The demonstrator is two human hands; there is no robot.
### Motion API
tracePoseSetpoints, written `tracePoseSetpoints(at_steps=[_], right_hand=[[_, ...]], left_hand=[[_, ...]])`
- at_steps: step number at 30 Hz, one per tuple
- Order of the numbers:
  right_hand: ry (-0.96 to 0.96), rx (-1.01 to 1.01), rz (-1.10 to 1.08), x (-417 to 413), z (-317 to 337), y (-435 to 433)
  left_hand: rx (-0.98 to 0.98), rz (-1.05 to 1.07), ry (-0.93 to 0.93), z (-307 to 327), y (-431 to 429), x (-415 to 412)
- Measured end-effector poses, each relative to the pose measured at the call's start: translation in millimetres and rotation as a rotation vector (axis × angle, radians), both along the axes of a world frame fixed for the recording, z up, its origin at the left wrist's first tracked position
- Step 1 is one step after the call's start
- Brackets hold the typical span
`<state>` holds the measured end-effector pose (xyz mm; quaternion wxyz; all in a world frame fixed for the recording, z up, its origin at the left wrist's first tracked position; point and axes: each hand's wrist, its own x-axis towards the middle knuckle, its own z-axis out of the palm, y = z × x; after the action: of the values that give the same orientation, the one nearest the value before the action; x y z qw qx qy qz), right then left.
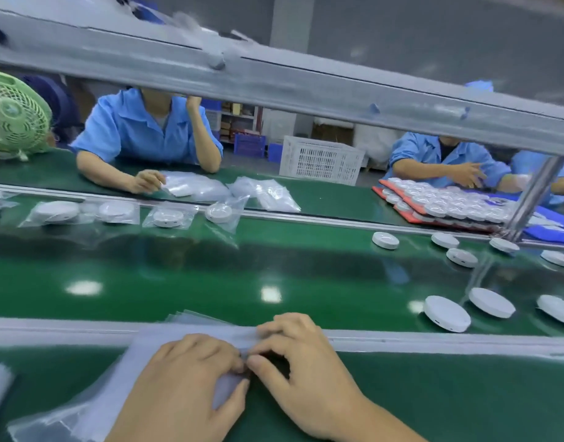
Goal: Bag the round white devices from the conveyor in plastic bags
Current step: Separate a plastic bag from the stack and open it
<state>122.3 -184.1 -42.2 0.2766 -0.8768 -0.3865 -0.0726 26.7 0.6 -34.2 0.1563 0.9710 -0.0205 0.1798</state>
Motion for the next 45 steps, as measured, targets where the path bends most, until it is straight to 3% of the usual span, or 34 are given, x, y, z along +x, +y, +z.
tracePoseSetpoints(at_steps=[12,16,18,19,21,23,25,29,32,34,36,42,45], right_hand=[[0.041,0.144,0.015,6,1,1],[-0.048,0.491,-0.088,10,12,-14],[-0.264,0.352,-0.277,32,21,-42],[-0.333,0.136,-0.429,49,24,-63],[-0.205,-0.348,-0.722,82,29,-113],[0.068,-0.473,-0.788,105,28,-157],[0.123,-0.433,-0.709,114,26,-182],[-0.068,-0.361,-0.529,103,33,-164],[-0.238,-0.162,-0.163,59,43,-113],[-0.471,-0.125,0.095,28,46,-77],[-0.557,-0.086,0.285,3,44,-48],[-0.483,0.207,0.38,-15,26,-19],[-0.451,0.28,0.352,-14,16,-26]], left_hand=[[-0.029,-0.058,-0.073,-2,6,3],[0.006,-0.11,-0.079,6,9,1],[-0.007,-0.145,-0.08,8,13,1],[-0.024,-0.158,-0.072,10,14,1],[-0.039,-0.14,-0.034,11,15,3],[-0.06,-0.101,-0.033,9,17,3],[-0.115,-0.052,-0.045,12,17,1],[-0.226,0.012,-0.092,19,15,0],[-0.319,0.047,-0.099,18,16,2],[-0.389,0.07,-0.093,15,17,5],[-0.464,0.085,-0.09,15,17,5],[-0.796,-0.048,0.004,21,11,3],[-0.738,-0.071,0.062,21,15,2]])
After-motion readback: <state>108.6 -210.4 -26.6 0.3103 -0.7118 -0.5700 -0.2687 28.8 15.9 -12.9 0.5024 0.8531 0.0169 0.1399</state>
